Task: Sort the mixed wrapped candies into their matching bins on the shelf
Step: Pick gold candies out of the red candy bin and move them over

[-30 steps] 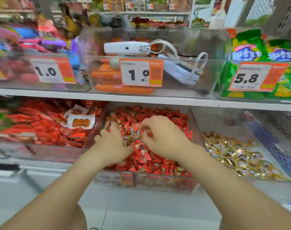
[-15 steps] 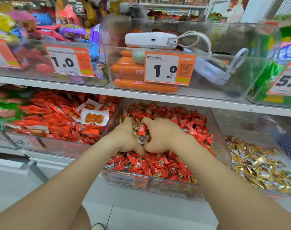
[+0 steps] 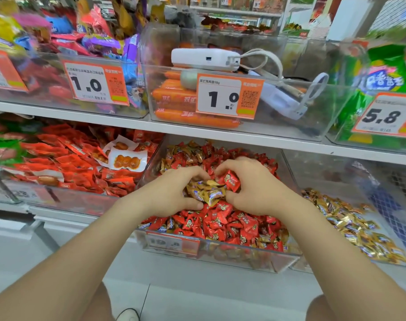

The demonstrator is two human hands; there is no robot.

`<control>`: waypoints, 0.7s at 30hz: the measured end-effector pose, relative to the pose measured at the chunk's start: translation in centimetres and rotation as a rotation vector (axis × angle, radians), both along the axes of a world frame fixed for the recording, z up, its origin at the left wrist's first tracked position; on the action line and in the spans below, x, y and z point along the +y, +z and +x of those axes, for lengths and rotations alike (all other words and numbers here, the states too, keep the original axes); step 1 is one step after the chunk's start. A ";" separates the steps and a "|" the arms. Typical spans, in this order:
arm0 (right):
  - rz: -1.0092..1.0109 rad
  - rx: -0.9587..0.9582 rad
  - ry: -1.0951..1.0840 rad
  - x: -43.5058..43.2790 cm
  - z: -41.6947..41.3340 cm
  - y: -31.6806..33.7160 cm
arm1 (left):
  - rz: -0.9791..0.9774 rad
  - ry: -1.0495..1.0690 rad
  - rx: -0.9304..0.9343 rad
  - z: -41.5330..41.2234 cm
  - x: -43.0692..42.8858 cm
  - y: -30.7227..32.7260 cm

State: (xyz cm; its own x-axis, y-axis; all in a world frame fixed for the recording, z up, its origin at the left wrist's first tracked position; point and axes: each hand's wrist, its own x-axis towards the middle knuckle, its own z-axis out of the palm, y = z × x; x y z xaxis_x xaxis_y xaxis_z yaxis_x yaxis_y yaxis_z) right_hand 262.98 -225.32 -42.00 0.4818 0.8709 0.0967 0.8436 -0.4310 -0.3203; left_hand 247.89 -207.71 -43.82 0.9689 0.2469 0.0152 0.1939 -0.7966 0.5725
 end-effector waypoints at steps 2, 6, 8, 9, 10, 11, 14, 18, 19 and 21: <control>-0.041 0.013 -0.043 -0.9 0.0 0.5 | 0.031 0.006 0.020 -0.2 0.0 -0.1; -0.014 0.056 -0.048 -2.1 -0.4 1.2 | 0.089 0.028 0.009 -0.6 0.2 -0.3; 0.104 0.046 -0.003 -2.0 -0.9 1.3 | 0.140 0.017 0.001 -0.8 0.1 -0.2; 0.161 0.052 0.031 -1.7 -1.3 1.3 | 0.162 0.010 -0.009 -0.8 0.1 -0.2; 0.196 0.058 0.076 -1.4 -2.0 1.3 | 0.180 0.002 -0.025 -0.8 0.1 -0.2; 0.210 0.046 0.129 -1.0 -2.8 1.1 | 0.194 -0.005 -0.042 -0.7 0.1 -0.1; 0.047 -0.084 0.233 0.5 -4.3 0.0 | 0.205 -0.015 -0.047 -0.5 0.4 -0.3; -0.087 -0.193 0.205 1.9 -4.0 -0.9 | 0.167 -0.035 -0.024 -0.6 0.9 -0.7; -0.056 -0.170 0.202 2.1 -3.7 -0.9 | 0.160 -0.033 -0.029 -0.7 1.0 -0.8; -0.023 -0.105 0.186 2.1 -3.5 -0.9 | 0.152 -0.012 -0.040 -1.0 1.1 -0.6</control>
